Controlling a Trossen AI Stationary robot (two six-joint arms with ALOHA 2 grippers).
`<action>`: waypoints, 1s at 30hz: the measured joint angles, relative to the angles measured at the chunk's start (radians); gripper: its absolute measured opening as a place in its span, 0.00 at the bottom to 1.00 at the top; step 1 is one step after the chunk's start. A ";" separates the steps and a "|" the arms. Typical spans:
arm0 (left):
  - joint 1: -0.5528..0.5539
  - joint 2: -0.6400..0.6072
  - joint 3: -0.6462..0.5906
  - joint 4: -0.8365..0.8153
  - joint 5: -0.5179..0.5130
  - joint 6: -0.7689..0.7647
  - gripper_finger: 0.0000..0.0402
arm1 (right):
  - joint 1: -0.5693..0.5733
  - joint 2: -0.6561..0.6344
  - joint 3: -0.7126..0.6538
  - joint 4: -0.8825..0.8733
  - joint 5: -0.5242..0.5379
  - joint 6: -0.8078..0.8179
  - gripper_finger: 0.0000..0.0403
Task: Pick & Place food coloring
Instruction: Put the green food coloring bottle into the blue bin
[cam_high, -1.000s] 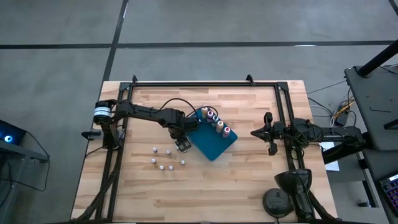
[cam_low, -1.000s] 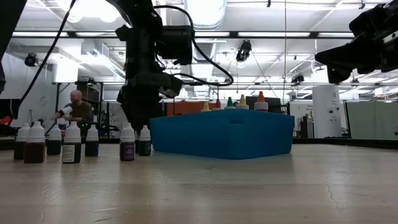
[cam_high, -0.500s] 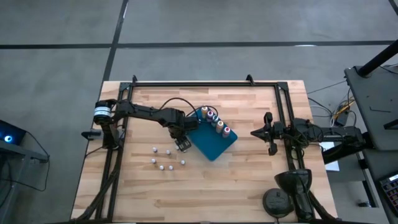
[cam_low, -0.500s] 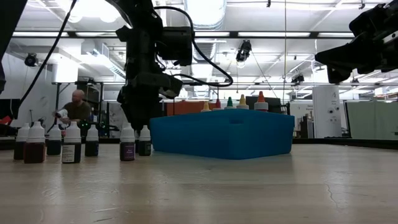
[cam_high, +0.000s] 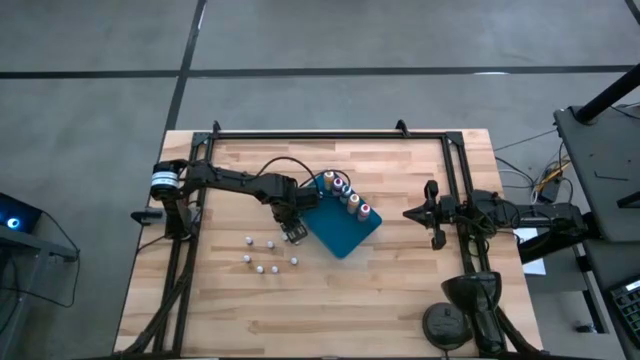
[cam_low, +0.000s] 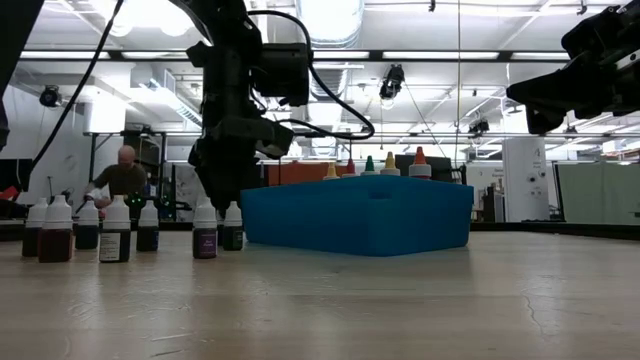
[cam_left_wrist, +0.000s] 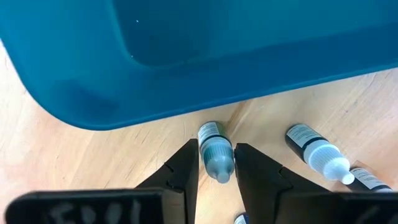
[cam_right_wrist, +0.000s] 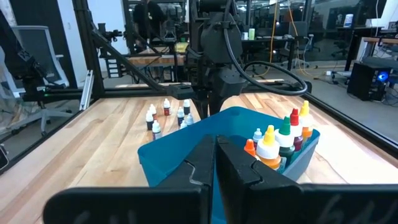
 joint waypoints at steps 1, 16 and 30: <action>0.000 0.000 0.000 0.000 0.000 0.000 0.19 | 0.000 0.000 0.000 0.000 0.000 0.001 0.02; 0.000 0.002 -0.001 -0.010 0.000 0.000 0.19 | 0.000 0.000 0.000 0.000 0.000 -0.001 0.02; 0.000 0.003 -0.001 -0.017 0.010 0.000 0.19 | 0.000 0.000 0.000 0.000 0.000 -0.001 0.02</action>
